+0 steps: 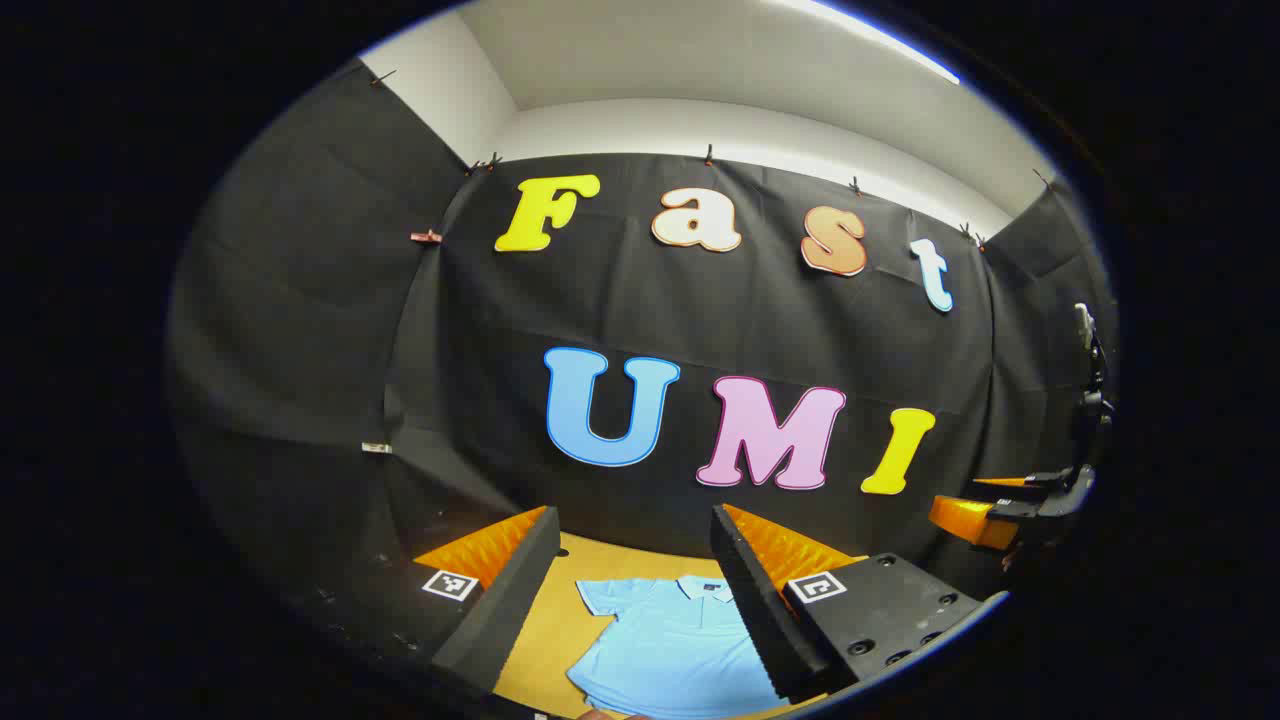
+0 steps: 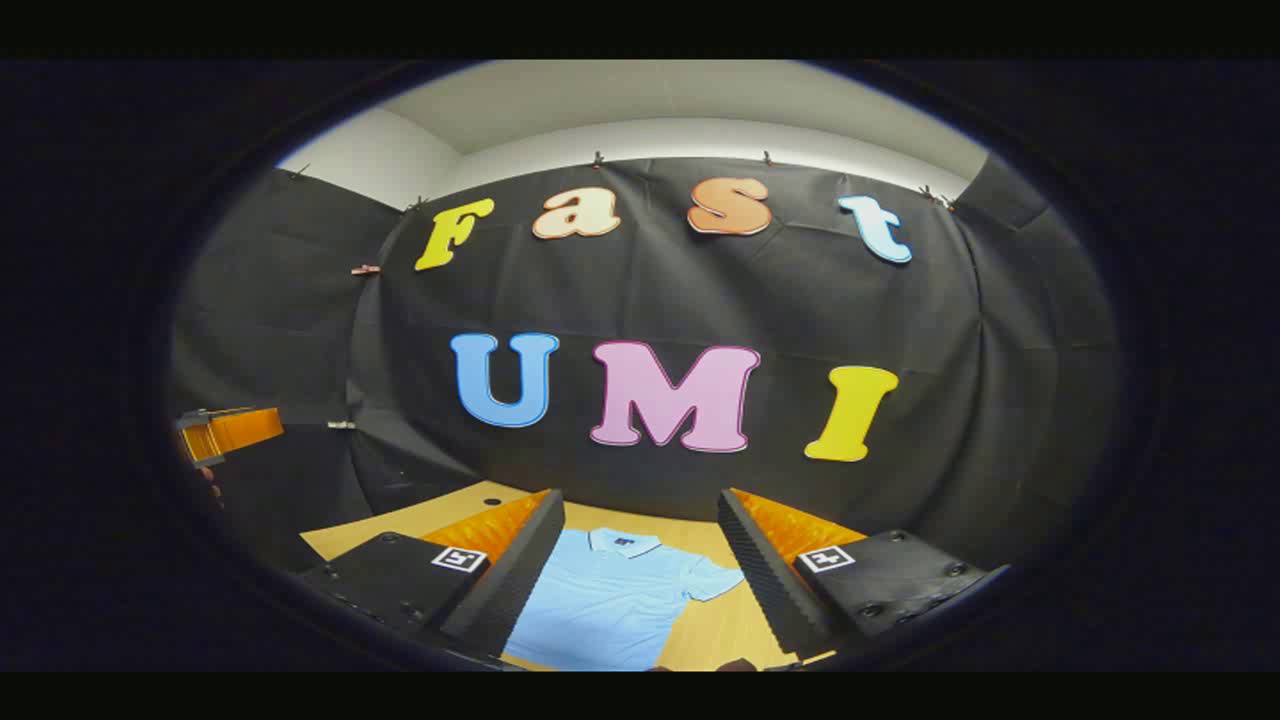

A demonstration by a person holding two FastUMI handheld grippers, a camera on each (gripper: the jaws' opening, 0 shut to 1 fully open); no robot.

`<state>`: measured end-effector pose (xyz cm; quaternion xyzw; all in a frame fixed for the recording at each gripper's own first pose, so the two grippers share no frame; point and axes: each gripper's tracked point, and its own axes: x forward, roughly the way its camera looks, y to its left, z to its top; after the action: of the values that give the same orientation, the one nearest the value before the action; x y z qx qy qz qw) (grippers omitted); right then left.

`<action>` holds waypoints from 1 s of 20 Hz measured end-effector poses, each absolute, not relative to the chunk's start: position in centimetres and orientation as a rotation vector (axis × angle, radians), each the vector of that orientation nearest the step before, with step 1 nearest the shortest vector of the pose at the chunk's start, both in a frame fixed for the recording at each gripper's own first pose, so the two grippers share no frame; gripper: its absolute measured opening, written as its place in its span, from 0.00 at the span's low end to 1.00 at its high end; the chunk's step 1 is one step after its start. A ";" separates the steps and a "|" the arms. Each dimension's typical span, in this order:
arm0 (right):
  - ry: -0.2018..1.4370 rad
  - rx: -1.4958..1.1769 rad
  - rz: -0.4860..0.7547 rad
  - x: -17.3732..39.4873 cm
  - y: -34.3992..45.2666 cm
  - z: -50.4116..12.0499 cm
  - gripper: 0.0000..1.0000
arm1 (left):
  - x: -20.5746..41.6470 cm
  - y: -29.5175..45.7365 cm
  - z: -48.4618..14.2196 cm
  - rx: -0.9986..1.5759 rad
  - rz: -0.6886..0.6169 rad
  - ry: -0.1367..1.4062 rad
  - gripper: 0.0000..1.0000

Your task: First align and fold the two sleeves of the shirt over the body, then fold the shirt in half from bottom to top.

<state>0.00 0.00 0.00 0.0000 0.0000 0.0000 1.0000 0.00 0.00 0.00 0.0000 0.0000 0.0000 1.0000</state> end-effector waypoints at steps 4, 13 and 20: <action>0.000 -0.009 -0.012 0.4 0.1 0.2 0.95 | 1.2 0.7 0.6 0.034 -0.011 0.000 0.96; -0.047 -0.018 -0.080 1.6 0.0 3.2 0.97 | 6.1 1.1 1.1 0.035 -0.095 0.011 0.96; -0.015 -0.014 -0.080 3.2 -0.5 1.9 0.95 | 9.4 -0.4 0.9 0.024 -0.178 0.025 0.96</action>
<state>3.15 -0.51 1.92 -0.0072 -0.0073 -0.0398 0.9992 9.40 -0.39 0.94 0.0118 0.0125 -0.0887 0.9959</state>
